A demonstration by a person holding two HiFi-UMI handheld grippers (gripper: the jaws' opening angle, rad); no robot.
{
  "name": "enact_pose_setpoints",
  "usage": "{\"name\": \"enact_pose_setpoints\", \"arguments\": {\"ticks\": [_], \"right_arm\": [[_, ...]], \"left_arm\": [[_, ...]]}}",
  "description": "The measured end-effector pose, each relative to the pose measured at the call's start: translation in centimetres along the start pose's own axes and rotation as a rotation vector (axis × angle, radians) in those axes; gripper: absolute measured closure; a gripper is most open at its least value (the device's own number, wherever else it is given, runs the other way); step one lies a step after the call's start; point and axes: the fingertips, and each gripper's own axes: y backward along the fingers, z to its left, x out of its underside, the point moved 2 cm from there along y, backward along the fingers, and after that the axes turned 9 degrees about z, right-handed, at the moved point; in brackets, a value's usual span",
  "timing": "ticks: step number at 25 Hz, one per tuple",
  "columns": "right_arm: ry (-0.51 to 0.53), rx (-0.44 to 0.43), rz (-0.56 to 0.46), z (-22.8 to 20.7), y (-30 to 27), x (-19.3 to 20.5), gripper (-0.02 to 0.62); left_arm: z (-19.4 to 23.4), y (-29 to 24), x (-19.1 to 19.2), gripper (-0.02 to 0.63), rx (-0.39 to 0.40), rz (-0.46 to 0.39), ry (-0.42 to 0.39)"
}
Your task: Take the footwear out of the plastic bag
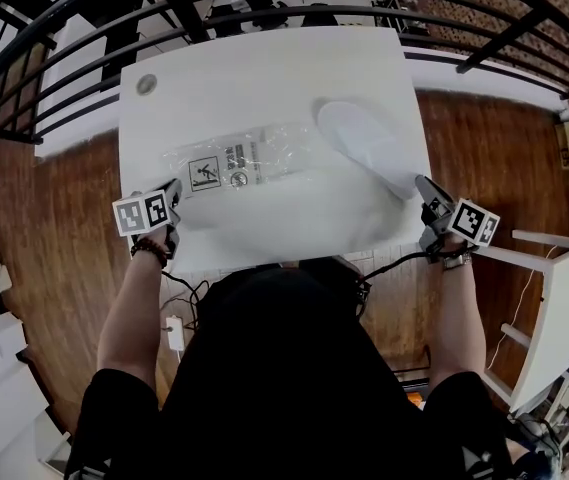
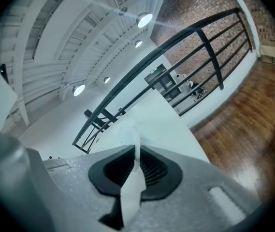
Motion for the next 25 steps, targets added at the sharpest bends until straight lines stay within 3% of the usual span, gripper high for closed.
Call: {"name": "enact_pose_setpoints", "arguments": {"ticks": [10,13,18,22,25], "right_arm": [[0.04,0.092,0.073,-1.7,-1.4,1.0,0.543],[0.055,0.13,0.084,-1.7,-1.6,1.1,0.492],[0.084,0.208,0.075,-1.9,-1.6,0.9,0.482],[0.147,0.276,0.056,-1.7,-1.1,0.1,0.482],[0.19,0.275,0.039,-0.5,-1.1,-0.4,0.482]], "left_arm": [[-0.8,0.1,-0.5,0.58,-0.033,-0.023,-0.029],[-0.6,0.5,-0.9,0.544,-0.04,-0.04,-0.038],[0.3,1.1,-1.4,0.469,-0.055,-0.072,-0.041],[0.5,1.8,-1.7,0.46,-0.065,-0.101,-0.048],[0.5,2.4,-1.7,0.462,-0.058,-0.116,-0.053]]}}
